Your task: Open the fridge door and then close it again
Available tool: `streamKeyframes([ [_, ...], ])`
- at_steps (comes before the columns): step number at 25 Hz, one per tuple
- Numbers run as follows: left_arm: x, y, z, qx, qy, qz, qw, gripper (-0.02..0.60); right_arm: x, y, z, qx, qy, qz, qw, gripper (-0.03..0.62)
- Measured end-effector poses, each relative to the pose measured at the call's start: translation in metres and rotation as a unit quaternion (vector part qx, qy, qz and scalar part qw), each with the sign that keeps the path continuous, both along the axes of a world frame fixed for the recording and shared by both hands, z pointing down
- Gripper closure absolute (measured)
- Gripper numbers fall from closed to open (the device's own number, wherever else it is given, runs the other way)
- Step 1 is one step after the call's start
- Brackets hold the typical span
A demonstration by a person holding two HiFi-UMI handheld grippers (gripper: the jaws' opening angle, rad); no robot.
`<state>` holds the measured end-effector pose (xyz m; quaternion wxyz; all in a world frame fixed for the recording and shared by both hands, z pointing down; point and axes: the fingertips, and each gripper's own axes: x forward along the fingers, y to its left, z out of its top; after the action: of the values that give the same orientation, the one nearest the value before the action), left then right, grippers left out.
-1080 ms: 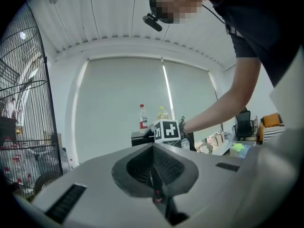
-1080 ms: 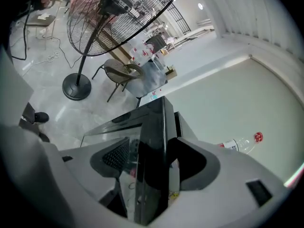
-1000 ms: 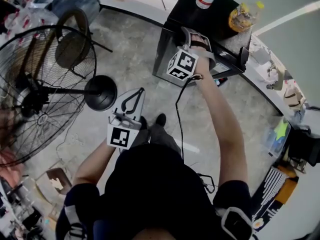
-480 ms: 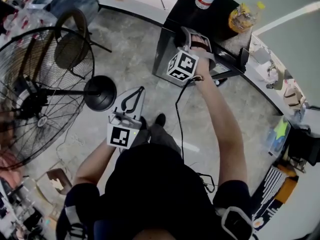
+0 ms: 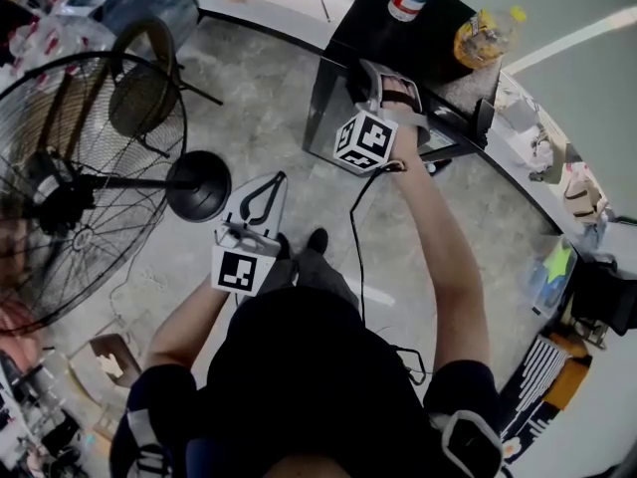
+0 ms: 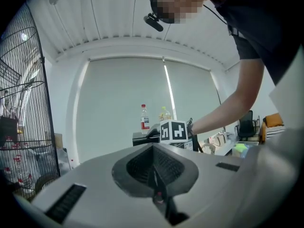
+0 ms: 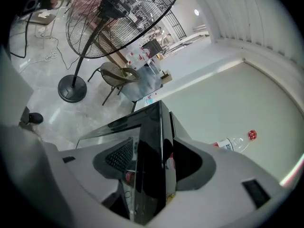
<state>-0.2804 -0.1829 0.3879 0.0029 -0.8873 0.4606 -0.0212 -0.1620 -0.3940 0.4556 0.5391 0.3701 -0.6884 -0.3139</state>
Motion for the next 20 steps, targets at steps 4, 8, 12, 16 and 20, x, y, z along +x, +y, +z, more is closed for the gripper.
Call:
streamKeyframes([
  [4,0.000,0.000,0.002,-0.002,-0.004,-0.002,1.0000,0.558,0.004,0.010,-0.007,0.001,-0.035,0.004,0.999,0.321],
  [8,0.000,0.000,0.003,-0.006,0.002,-0.007,1.0000,0.558,0.006,0.026,-0.022,0.004,-0.091,0.004,0.996,0.365],
  [12,0.000,-0.003,0.002,-0.002,-0.004,-0.008,1.0000,0.558,0.008,0.042,-0.031,0.000,-0.143,0.006,0.990,0.423],
  [16,0.000,-0.003,-0.001,0.007,-0.012,-0.008,0.9999,0.558,0.013,0.058,-0.039,-0.004,-0.181,0.015,0.983,0.473],
  [20,-0.001,-0.003,-0.002,0.004,-0.012,-0.015,0.9998,0.558,0.017,0.077,-0.053,-0.007,-0.242,0.026,0.970,0.514],
])
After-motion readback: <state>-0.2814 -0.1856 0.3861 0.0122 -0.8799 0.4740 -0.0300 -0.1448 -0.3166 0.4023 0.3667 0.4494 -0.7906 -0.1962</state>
